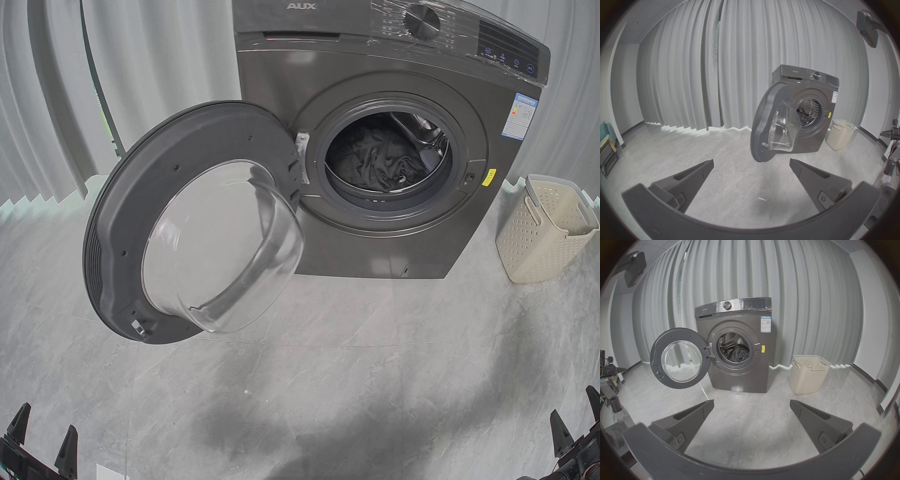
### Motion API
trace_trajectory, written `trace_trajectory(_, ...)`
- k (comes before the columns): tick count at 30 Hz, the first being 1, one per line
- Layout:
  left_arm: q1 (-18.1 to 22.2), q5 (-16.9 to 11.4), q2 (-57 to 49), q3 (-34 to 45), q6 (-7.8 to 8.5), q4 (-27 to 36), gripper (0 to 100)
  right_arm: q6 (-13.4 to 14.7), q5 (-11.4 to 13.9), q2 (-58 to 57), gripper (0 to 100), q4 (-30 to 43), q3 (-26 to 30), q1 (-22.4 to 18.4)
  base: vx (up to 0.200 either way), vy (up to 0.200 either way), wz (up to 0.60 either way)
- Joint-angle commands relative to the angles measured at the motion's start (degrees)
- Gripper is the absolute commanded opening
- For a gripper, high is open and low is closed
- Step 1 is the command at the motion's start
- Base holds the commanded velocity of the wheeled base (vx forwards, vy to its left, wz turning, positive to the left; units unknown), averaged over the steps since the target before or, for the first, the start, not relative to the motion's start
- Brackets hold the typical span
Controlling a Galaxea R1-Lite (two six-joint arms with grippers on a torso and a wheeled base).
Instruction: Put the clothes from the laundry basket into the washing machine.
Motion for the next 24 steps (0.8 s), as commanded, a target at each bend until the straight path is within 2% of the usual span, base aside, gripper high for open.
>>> trace_trajectory(1,0.0,0.01,-0.66,0.9,-0.06,-0.01,100,-0.06,0.04,-0.53,100,-0.01,0.4,-0.04,0.0,0.2,0.0)
trace_trajectory(9,0.18,-0.16,-0.66,0.99,0.46,-0.01,100,-0.06,0.04,-0.53,100,-0.01,0.48,-0.04,0.0,0.2,0.0)
trace_trajectory(19,0.09,-0.43,-0.66,0.81,0.99,-0.45,100,-0.06,0.12,-0.53,100,-0.01,0.48,-0.04,0.0,0.0,0.0)
trace_trajectory(21,0.35,-0.95,-0.48,-3.67,-0.33,-4.05,100,-0.06,0.12,-0.53,100,-0.01,0.4,-0.04,0.0,0.0,0.0)
trace_trajectory(24,-0.53,-4.38,7.78,-13.69,-0.5,-5.02,100,-0.15,0.12,-0.53,100,-0.01,0.48,-0.04,0.0,0.0,0.0)
